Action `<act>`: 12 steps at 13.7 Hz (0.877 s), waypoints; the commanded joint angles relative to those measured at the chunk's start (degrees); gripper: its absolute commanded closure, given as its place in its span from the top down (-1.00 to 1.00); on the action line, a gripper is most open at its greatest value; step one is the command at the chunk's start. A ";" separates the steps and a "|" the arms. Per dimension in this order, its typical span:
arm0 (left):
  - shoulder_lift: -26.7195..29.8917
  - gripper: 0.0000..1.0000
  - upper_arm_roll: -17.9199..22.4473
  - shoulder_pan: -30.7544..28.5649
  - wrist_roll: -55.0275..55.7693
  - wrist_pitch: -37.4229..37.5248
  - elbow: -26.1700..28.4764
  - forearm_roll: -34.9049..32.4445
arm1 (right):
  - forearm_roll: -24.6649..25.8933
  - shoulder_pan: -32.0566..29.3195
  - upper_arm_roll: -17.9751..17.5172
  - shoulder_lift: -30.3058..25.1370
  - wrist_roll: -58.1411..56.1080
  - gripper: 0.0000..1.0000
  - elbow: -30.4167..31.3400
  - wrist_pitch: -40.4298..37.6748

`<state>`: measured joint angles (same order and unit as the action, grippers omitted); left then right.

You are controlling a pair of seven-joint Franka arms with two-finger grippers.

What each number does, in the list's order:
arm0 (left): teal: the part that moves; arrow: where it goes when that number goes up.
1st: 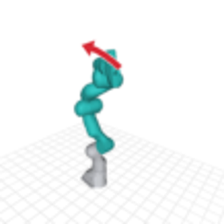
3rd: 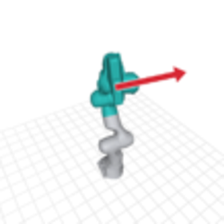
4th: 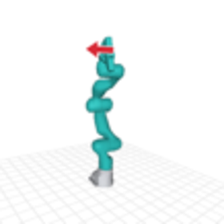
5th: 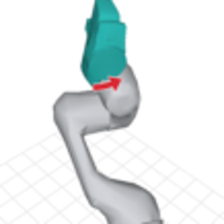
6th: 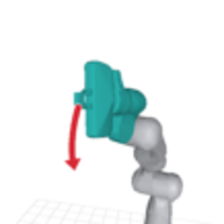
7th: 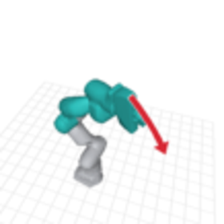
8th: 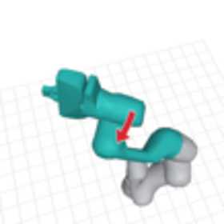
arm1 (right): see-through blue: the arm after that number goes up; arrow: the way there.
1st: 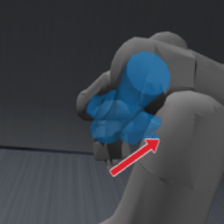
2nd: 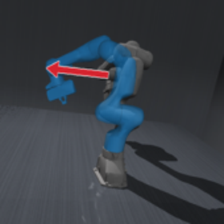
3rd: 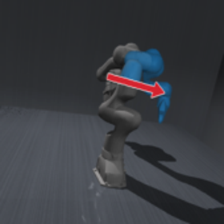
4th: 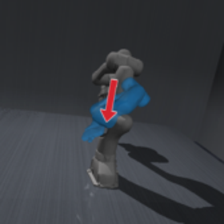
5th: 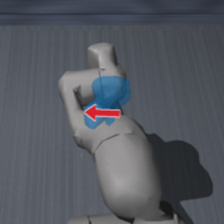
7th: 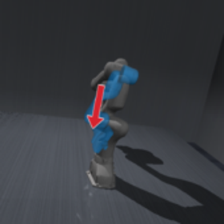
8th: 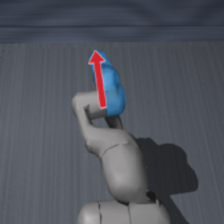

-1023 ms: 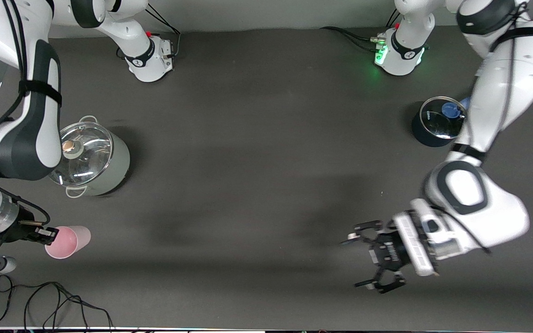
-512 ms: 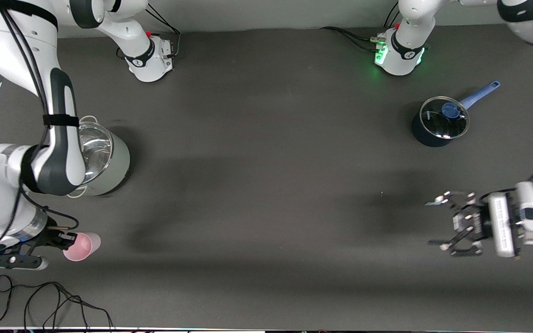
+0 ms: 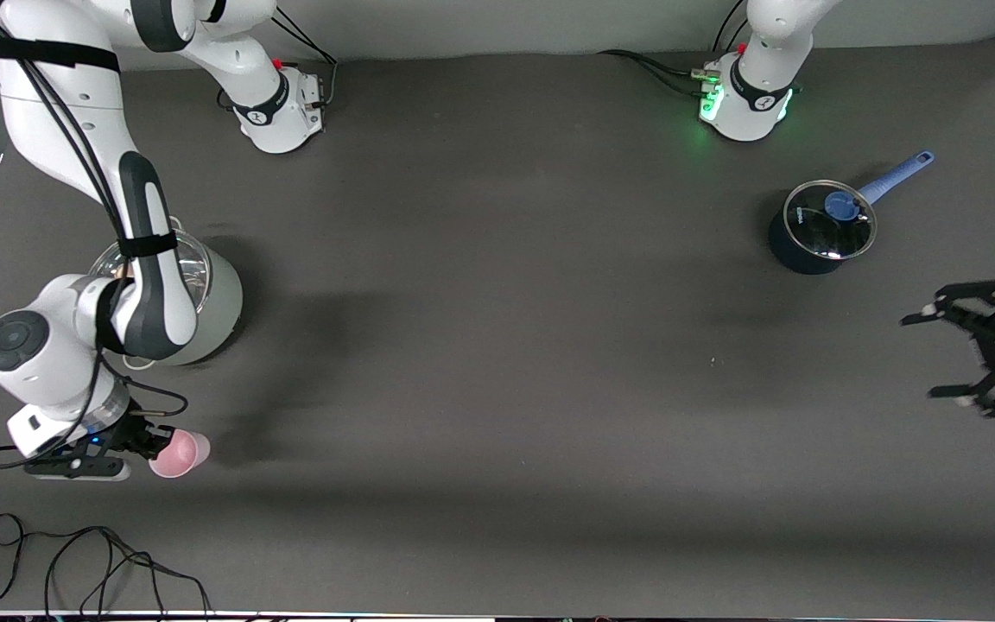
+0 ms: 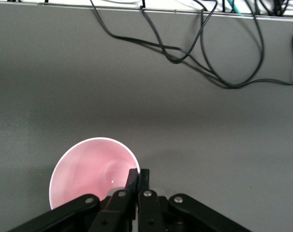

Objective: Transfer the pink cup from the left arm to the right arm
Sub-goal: 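Lower the pink cup with the right gripper while the left gripper retracts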

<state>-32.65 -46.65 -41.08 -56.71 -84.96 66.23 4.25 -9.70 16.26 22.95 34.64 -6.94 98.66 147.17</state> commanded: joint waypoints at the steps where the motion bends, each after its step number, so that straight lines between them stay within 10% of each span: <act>1: 4.34 1.00 1.73 -0.67 11.75 1.72 1.89 -2.92 | -8.11 0.35 -0.01 -2.38 -7.88 -1.00 3.29 2.07; 4: 8.03 1.00 1.82 -0.06 23.87 1.81 1.98 -9.83 | -18.49 0.17 0.08 -2.03 -16.51 -1.00 3.29 1.98; 12: 11.38 1.00 0.59 5.91 63.62 14.72 2.33 -16.46 | -18.96 0.70 -0.10 1.92 -16.88 -1.00 3.29 8.75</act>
<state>-23.14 -46.56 -38.09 -1.62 -72.85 67.03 -10.73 -26.81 16.54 22.69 36.06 -21.74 101.60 153.91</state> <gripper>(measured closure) 0.000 0.974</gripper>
